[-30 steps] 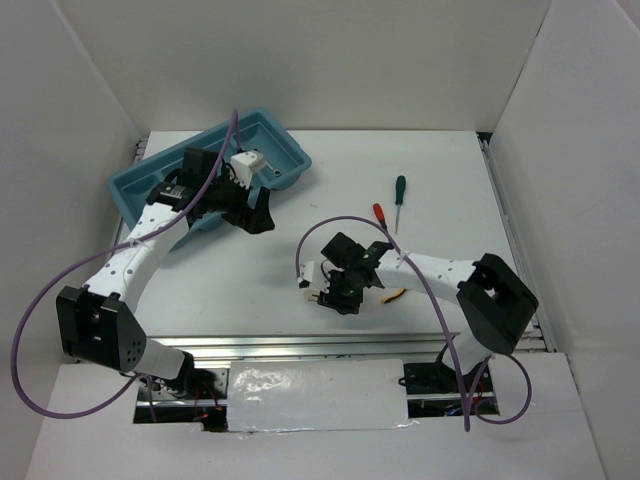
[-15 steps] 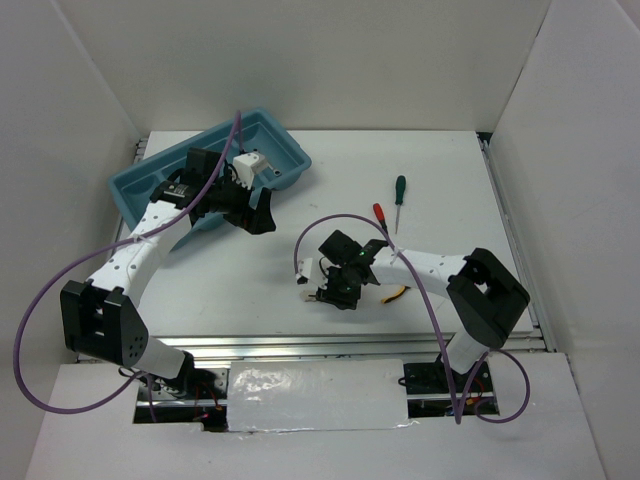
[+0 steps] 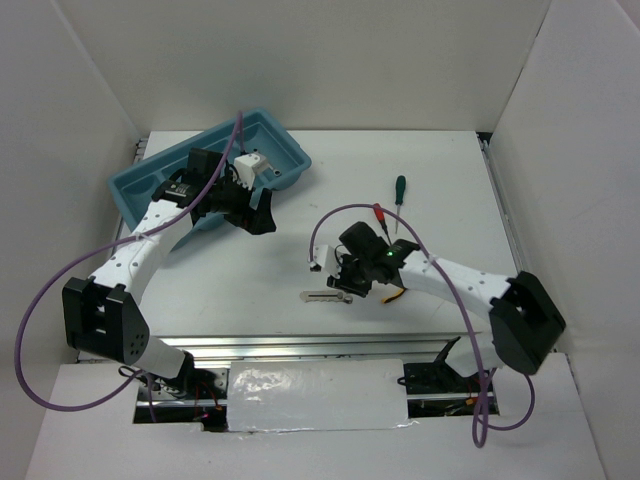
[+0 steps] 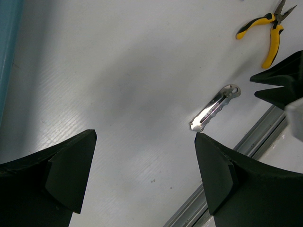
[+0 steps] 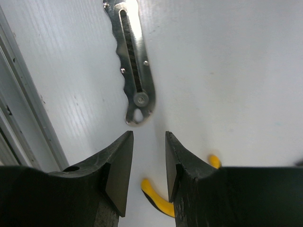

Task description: Sort the tools into containers

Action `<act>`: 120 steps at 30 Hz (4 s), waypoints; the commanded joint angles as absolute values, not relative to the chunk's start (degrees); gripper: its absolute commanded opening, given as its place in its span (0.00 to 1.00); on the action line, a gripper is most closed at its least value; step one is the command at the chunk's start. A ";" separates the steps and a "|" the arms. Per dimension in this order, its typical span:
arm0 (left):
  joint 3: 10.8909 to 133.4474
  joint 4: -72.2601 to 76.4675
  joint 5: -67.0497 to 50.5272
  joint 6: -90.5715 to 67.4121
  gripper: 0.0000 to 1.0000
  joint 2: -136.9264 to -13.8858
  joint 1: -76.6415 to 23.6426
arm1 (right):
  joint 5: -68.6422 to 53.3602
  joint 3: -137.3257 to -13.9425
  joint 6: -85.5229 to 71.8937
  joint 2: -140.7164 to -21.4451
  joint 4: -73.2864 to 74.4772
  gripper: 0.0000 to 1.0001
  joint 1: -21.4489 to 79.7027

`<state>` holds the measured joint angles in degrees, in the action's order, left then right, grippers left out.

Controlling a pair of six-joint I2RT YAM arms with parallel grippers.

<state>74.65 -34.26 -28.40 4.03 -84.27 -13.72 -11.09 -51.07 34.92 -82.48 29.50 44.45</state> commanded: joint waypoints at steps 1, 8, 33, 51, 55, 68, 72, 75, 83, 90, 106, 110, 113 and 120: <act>75.41 -32.08 -29.36 3.69 0.99 -84.03 -13.97 | -10.72 -46.95 39.45 -75.08 24.01 0.41 44.03; 73.57 -29.97 -31.02 4.92 0.99 -83.76 -13.62 | -14.76 -43.59 51.75 -74.44 21.80 0.44 44.03; 72.07 -27.77 -37.44 4.66 0.99 -84.72 -11.25 | -22.06 -54.32 66.09 -92.37 30.76 0.48 45.79; 72.07 -27.25 -37.88 4.39 0.99 -86.40 -11.60 | -21.18 -55.99 65.92 -95.01 32.26 0.41 44.30; 72.16 -26.98 -37.88 4.13 0.99 -86.57 -11.60 | -20.48 -56.07 65.92 -95.54 32.69 0.41 44.03; 64.96 -22.51 -46.13 0.70 0.98 -86.04 -11.95 | -19.43 -56.42 65.65 -92.11 33.48 0.06 43.94; 66.43 -26.97 -54.20 4.30 0.92 -91.13 -14.23 | -18.63 -56.78 65.92 -88.60 34.54 0.02 45.43; 68.72 -30.58 -57.91 6.33 0.88 -97.54 -16.52 | -17.41 -56.60 66.00 -85.61 34.37 0.01 47.63; 71.80 -26.72 -62.74 5.35 0.74 -105.20 -22.58 | -16.96 -57.92 65.57 -81.39 35.33 0.00 50.98; 67.51 -13.59 -68.74 0.99 0.72 -104.96 -24.00 | -16.53 -57.65 65.22 -82.17 35.76 0.00 50.89; 64.43 -10.38 -43.89 -6.06 0.92 -98.18 -25.04 | -13.01 -54.41 61.00 -86.05 32.08 0.71 38.76; 61.44 -6.76 -33.68 -4.58 0.91 -92.12 -29.08 | -16.95 -55.02 55.39 -80.62 36.20 0.70 34.20; 60.91 -7.82 -27.87 1.73 0.93 -89.74 -32.34 | -21.00 -55.28 48.88 -75.16 39.63 0.70 27.53; 67.91 -14.82 -18.99 15.81 0.93 -96.13 -40.33 | -27.86 -56.25 40.96 -68.73 47.46 0.71 13.02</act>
